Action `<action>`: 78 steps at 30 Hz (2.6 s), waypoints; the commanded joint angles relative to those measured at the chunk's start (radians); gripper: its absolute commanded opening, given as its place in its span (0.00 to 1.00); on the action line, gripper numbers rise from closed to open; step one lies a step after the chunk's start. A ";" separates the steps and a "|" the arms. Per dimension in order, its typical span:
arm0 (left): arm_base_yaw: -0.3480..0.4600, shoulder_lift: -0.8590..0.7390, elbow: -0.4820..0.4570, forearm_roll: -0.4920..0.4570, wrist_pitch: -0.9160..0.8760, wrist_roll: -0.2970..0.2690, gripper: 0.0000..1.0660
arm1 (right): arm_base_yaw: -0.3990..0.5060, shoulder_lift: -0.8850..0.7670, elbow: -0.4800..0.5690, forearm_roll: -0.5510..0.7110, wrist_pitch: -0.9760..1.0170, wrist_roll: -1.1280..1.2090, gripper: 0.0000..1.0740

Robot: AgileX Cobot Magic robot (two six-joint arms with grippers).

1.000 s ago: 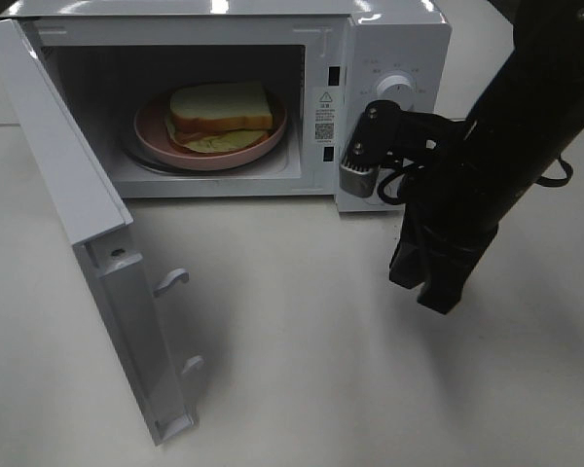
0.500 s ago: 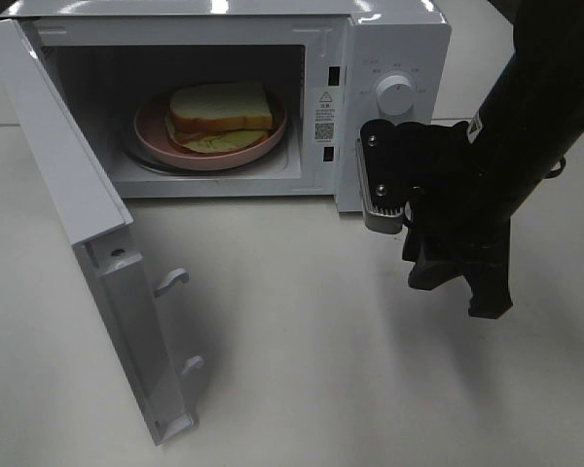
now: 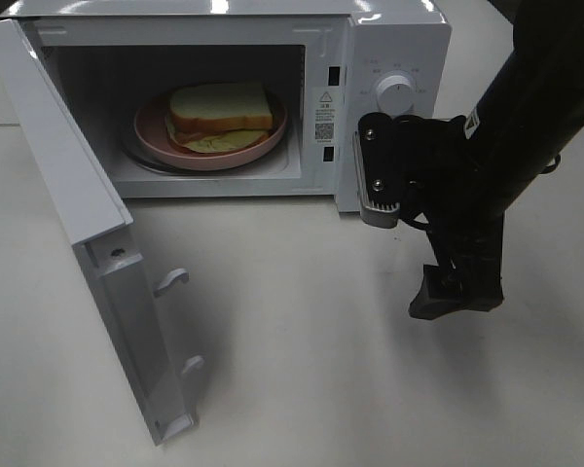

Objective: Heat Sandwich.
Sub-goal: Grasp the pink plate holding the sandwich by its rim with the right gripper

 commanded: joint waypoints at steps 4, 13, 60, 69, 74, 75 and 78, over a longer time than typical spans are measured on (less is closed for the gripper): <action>0.001 -0.025 0.001 -0.004 -0.007 -0.004 0.97 | 0.054 -0.008 -0.022 -0.123 -0.011 -0.010 0.93; 0.001 -0.025 0.001 -0.004 -0.007 -0.004 0.97 | 0.104 -0.008 -0.114 -0.223 -0.053 -0.011 0.91; 0.001 -0.025 0.001 -0.004 -0.007 -0.004 0.97 | 0.170 0.561 -0.708 -0.216 -0.206 -0.047 0.84; 0.001 -0.025 0.001 -0.004 -0.007 -0.004 0.97 | 0.167 0.657 -0.817 -0.219 -0.200 -0.041 0.82; 0.001 -0.025 0.001 -0.004 -0.007 -0.004 0.97 | 0.160 0.713 -0.890 -0.223 -0.162 -0.034 0.81; 0.001 -0.025 0.001 -0.004 -0.007 -0.004 0.97 | 0.157 0.722 -0.900 -0.226 -0.156 -0.033 0.81; 0.001 -0.025 0.001 -0.004 -0.007 -0.004 0.97 | 0.156 0.741 -0.931 -0.228 -0.147 -0.033 0.80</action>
